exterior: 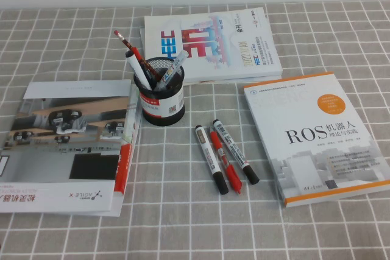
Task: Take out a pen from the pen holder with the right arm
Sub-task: 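Take a marker out of the pen holder and lay it on the table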
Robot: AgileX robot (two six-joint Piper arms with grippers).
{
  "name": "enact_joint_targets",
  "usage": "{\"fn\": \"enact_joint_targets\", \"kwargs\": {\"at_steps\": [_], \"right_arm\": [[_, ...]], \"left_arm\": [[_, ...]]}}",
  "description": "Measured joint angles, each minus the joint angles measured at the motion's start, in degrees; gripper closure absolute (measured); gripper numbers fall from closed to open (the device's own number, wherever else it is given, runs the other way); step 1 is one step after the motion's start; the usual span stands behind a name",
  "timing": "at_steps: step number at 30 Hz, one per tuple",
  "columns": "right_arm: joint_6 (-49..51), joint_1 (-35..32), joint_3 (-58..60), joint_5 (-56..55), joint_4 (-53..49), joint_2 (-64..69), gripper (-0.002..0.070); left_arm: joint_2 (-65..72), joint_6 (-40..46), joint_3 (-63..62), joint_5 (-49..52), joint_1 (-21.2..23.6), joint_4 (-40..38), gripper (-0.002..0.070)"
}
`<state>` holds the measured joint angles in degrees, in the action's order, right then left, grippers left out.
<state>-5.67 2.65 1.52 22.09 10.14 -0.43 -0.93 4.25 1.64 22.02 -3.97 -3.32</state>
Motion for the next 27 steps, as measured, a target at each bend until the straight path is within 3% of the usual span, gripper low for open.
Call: {"fn": "enact_joint_targets", "kwargs": {"at_steps": [27], "right_arm": [[0.00, 0.00, 0.00, 0.00, 4.33, 0.00, 0.0689]], "left_arm": [[0.00, 0.00, 0.00, 0.00, 0.00, 0.00, 0.0678]]}}
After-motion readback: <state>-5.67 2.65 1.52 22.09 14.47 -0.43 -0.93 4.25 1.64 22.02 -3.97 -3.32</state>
